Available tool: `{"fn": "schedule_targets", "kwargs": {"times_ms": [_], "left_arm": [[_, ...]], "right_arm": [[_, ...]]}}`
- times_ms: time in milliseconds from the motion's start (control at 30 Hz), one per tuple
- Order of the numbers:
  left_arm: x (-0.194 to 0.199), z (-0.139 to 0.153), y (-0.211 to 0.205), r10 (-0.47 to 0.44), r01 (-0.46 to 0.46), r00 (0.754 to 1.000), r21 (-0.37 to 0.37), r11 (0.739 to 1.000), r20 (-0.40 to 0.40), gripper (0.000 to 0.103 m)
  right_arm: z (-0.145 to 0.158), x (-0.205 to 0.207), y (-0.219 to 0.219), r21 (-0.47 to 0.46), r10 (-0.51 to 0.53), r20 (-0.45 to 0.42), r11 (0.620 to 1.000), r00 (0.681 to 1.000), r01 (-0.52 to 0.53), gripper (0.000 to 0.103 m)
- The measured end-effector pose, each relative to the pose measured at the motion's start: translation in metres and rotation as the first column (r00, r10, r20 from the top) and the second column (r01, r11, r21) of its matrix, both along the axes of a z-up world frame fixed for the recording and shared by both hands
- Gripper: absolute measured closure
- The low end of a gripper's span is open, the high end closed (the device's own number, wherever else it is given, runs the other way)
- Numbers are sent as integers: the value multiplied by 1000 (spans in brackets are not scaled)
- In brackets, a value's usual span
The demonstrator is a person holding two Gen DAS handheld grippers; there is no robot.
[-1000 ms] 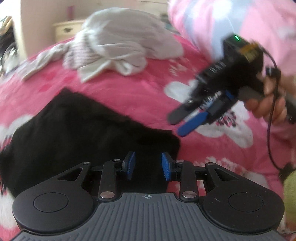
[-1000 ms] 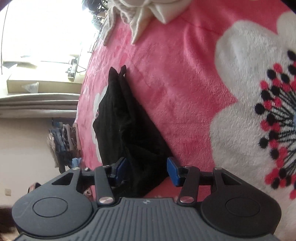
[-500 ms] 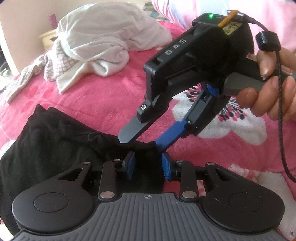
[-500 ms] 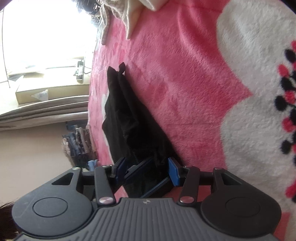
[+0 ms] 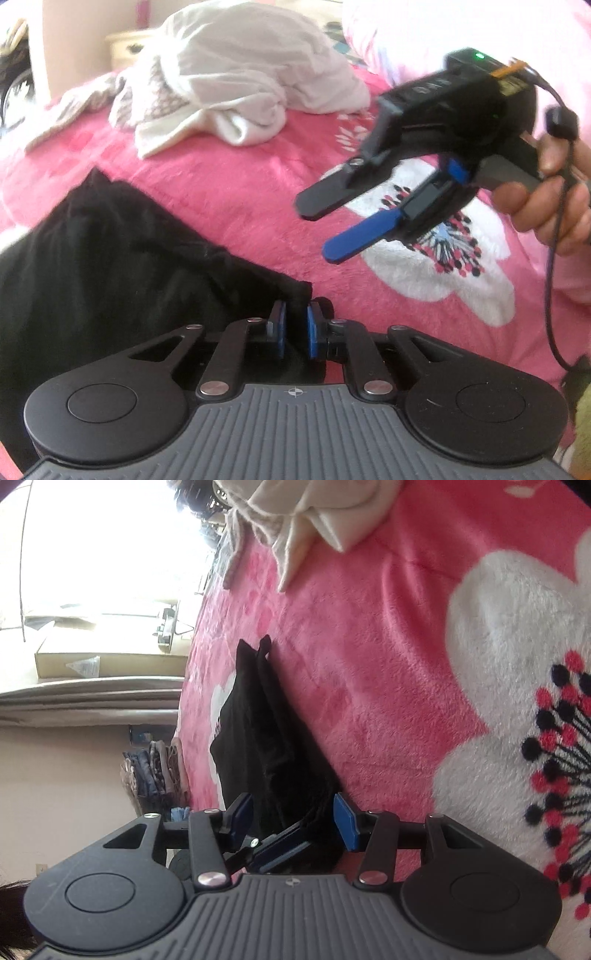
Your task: Fold clothes
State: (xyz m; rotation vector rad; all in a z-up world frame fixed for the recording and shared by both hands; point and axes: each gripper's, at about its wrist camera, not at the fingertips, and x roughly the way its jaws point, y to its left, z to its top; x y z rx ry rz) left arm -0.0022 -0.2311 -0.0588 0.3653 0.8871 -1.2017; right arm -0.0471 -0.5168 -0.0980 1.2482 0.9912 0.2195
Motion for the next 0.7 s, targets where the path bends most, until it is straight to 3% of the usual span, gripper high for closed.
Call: {"fn": "schedule_targets", "kwargs": {"times_ms": [133, 367, 567, 700], "left_arm": [[17, -3, 6, 60, -64, 988, -22, 998, -142, 88], [27, -7, 14, 106, -118, 970, -40, 992, -217, 85], [39, -11, 23, 151, -179, 936, -60, 982, -317, 86], [45, -13, 28, 173, -208, 920, -65, 976, -351, 85]], "right_arm": [[2, 3, 6, 10, 34, 9, 999, 999, -34, 51], [-2, 2, 5, 36, 29, -2, 999, 1000, -29, 51], [-2, -2, 0, 62, 15, 5, 998, 1000, -16, 51], [4, -3, 3, -53, 63, 8, 997, 998, -63, 51]]}}
